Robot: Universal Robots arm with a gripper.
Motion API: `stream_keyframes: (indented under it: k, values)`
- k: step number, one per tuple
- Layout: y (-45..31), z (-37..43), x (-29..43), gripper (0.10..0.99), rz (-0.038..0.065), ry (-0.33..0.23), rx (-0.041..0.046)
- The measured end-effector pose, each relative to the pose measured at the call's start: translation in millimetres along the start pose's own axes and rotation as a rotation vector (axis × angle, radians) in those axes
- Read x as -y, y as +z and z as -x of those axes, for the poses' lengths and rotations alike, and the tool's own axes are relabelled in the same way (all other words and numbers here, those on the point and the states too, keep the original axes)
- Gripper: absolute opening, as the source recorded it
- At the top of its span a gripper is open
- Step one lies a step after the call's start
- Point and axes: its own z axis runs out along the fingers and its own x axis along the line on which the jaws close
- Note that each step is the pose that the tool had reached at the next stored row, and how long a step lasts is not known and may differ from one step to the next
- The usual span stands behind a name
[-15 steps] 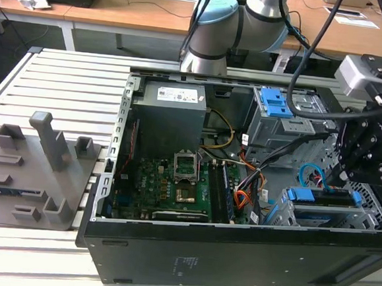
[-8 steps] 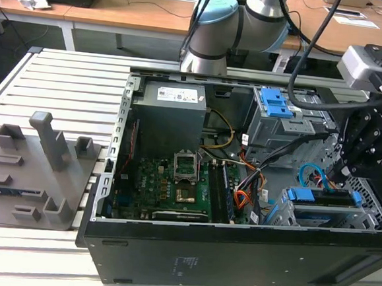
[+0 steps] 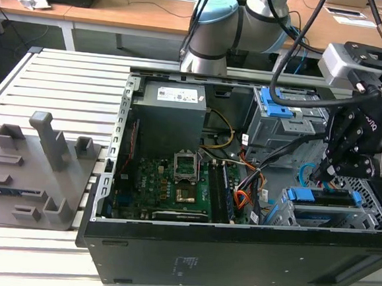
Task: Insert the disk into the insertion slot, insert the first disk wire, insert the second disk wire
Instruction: 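Insert the second disk wire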
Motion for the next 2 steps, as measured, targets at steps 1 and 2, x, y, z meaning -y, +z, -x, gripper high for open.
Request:
stream_keyframes:
  k: [1, 2]
  values:
    - [0.0, 0.0, 0.0, 0.106, 0.0, 0.0, 0.0]
    - [0.0, 0.0, 0.0, 0.106, 0.0, 0.0, 0.0]
